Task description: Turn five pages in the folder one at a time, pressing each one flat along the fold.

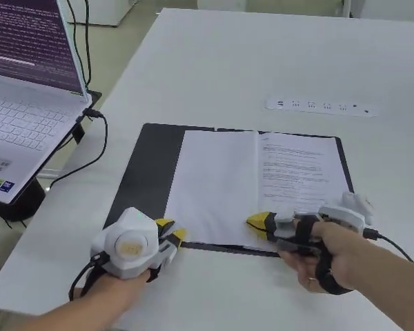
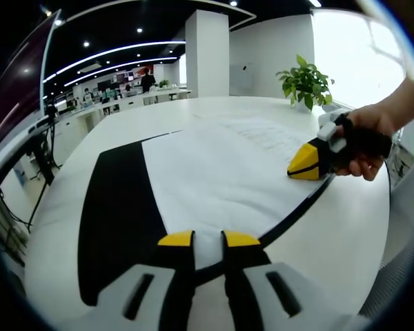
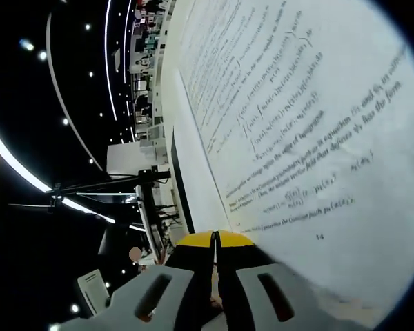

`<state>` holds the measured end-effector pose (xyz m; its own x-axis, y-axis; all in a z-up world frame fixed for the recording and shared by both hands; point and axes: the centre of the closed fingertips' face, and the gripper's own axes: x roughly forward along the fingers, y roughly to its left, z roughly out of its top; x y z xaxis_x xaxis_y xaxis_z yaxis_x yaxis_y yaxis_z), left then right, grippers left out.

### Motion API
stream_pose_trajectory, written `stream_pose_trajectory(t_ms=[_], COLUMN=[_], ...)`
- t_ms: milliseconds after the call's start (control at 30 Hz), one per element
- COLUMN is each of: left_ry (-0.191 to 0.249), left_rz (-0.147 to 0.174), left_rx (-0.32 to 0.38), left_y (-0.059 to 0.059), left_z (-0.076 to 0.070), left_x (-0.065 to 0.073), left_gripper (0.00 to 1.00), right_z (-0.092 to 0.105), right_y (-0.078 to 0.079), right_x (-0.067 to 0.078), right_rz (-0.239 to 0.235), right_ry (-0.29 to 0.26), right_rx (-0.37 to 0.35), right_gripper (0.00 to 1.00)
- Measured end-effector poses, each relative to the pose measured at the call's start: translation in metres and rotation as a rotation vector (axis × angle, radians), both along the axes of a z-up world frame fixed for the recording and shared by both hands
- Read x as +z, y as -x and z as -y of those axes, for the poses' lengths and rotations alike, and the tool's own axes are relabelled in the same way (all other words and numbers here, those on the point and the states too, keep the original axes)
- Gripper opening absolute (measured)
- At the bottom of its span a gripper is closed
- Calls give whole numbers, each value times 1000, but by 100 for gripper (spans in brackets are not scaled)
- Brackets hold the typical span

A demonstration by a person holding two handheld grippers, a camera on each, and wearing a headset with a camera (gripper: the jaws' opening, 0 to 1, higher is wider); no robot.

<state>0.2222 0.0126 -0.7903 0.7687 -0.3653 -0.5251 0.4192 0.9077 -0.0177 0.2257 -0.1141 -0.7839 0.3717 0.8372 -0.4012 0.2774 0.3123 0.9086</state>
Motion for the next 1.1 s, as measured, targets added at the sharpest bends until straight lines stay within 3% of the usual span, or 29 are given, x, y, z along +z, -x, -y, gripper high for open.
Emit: stream_pose_trajectory(t_ms=[167,267,333,367,400,467,533,567,600,633,667,867,933,1100], left_ry=[-8,-11,-6,-6,3,30,47,61,83,116,141,180,180,211], left_rz=[-10,-21,-41,-52,-84,-130,-205,-214,-207,-186,-152,-85,-62,-31], left_rx=[2,6,21,25,30,30,75,84,87,96,94,92,90,123], left_y=[0,0,-1,-1,0,3,10,11,11,11,11,31,39,53], left_z=[0,0,0,0,2,8,7,8,8,10,11,8,6,-1], left_x=[1,1,1,2,2,3,6,8,14,21,33,79,91,111], left_gripper=[13,13,13,13,15,21,25,24,24,25,26,36,37,40], right_z=[4,7,14,15,17,21,30,40,45,53,60,131,147,163], right_y=[23,36,53,57,55,61,65,65,66,69,70,73,76,81], right_x=[-4,-8,-17,-14,-4,12,28,37,47,60,67,111,119,135], right_rz=[-21,-61,-68,-69,-45,-16,72,118,164,223,246,566,627,693], right_ry=[-12,-22,38,21,-26,-67,-48,-24,6,29,56,440,519,579], right_rx=[-26,-39,-13,-22,-66,-82,-86,-98,-116,-118,-131,-185,-182,-212], right_gripper=[0,0,0,0,0,0,0,0,0,0,0,0,3,26])
